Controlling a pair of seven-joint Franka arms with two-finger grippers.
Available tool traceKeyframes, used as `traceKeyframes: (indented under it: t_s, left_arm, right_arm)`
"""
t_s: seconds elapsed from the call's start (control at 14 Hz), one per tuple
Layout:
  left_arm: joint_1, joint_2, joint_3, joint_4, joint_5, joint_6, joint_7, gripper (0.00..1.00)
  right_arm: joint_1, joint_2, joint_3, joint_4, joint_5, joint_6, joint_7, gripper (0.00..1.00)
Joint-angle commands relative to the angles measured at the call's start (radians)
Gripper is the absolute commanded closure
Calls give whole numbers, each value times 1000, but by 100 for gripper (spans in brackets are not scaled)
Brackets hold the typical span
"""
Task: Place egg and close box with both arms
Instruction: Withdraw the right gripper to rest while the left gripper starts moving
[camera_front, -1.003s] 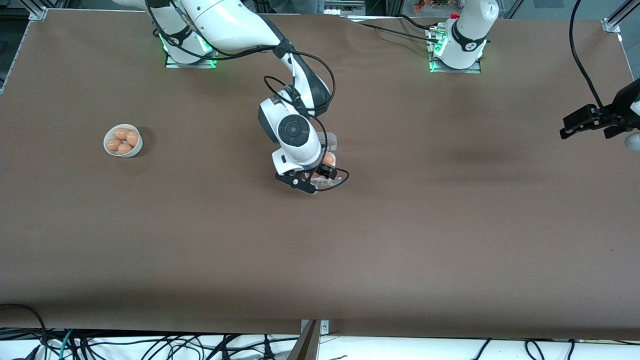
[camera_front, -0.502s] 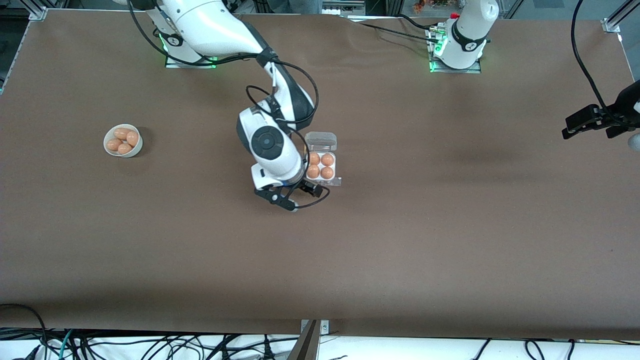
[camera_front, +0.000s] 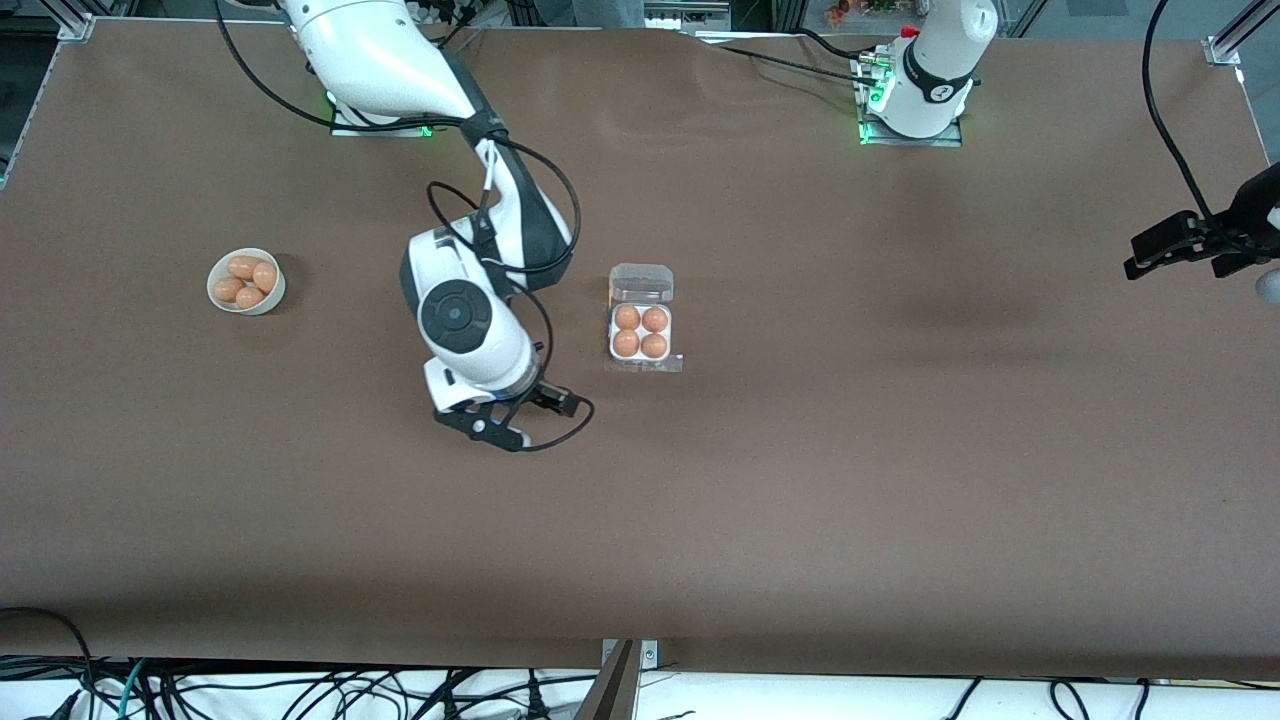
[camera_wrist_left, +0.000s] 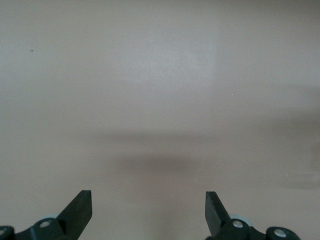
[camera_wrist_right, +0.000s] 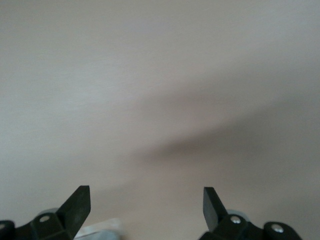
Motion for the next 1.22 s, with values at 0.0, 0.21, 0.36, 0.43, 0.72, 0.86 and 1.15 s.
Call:
traceKeyframes:
  t_s: [0.0, 0.21, 0.36, 0.43, 0.72, 0.86, 1.15]
  left_arm:
    - [8, 14, -9, 27, 21, -8, 11, 0]
    - [7, 14, -11, 27, 21, -8, 9, 0]
    - [5, 14, -12, 27, 20, -9, 5, 0]
    - [2, 14, -14, 27, 18, -11, 0, 0]
    - [-10, 14, -38, 27, 6, -23, -3, 0]
    - [-12, 14, -87, 27, 6, -48, -6, 5]
    - [-12, 26, -165, 27, -92, -112, -39, 34]
  right_arm:
    - [-17, -35, -32, -10, 0, -60, -99, 0]
    - [-46, -65, -72, -10, 0, -122, -233, 0]
    - [-138, -133, -33, -16, 0, -182, -278, 0]
    - [-182, -169, -9, -28, -3, -213, -301, 0]
    - [-446, -405, 218, -207, -203, -210, -469, 0]
    - [-520, -510, 275, -295, -298, -179, -544, 0]
    - [-604, -688, 275, -375, -308, -190, -557, 0]
